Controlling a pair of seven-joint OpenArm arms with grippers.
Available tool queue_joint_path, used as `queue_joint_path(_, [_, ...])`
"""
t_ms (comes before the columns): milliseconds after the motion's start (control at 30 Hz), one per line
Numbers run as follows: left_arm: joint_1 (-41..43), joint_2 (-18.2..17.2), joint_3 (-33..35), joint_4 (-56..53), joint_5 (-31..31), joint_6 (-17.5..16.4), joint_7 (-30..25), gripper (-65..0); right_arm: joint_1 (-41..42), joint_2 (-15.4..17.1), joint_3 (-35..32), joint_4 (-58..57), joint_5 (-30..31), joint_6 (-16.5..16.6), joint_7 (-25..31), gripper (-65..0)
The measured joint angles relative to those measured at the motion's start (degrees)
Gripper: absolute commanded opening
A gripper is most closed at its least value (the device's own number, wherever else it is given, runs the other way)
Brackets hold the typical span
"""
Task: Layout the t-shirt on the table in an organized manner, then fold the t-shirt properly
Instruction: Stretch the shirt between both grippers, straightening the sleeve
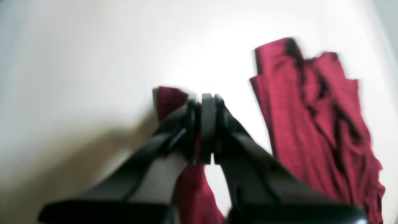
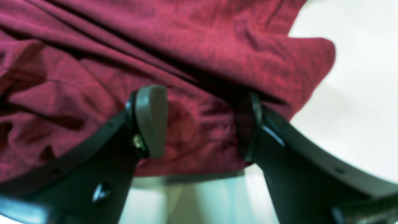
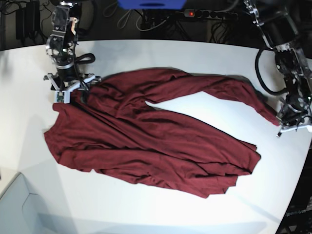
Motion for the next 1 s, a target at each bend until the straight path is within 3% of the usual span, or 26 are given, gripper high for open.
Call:
queue_joint_path(133, [-6.95,-0.26,-0.42,-14.69,4.11,0.31,-2.08,-65.0,0.02,0.13,-0.11,-0.11,0.02,0.00,0.00,-31.1])
queue_joint_path(233, [-9.44,0.13,-0.35,-15.76,4.48,0.26,-1.81,-65.0,0.02,0.11,-0.07,-0.11,0.00,0.00,0.09,-31.1])
queue_joint_path(367, [-8.52,-0.11,-1.42,-5.79,2.12,-0.07,1.22,-65.0,0.00,0.11,-0.09,-0.09,-0.04,0.00,0.15,-31.1])
queue_joint_path(733, [-4.94,2.14,-16.39,16.57,0.37,-0.37,16.72,-65.0,1.31,0.11,-0.13,-0.17,-0.02,0.00,-0.37,-31.1])
queue_joint_path(1000, [2.80,4.44,-24.65,26.49,-0.22,-0.52,20.09,-65.0,2.36,0.11,-0.26,-0.37,-0.04,-0.02,-0.55,-31.1])
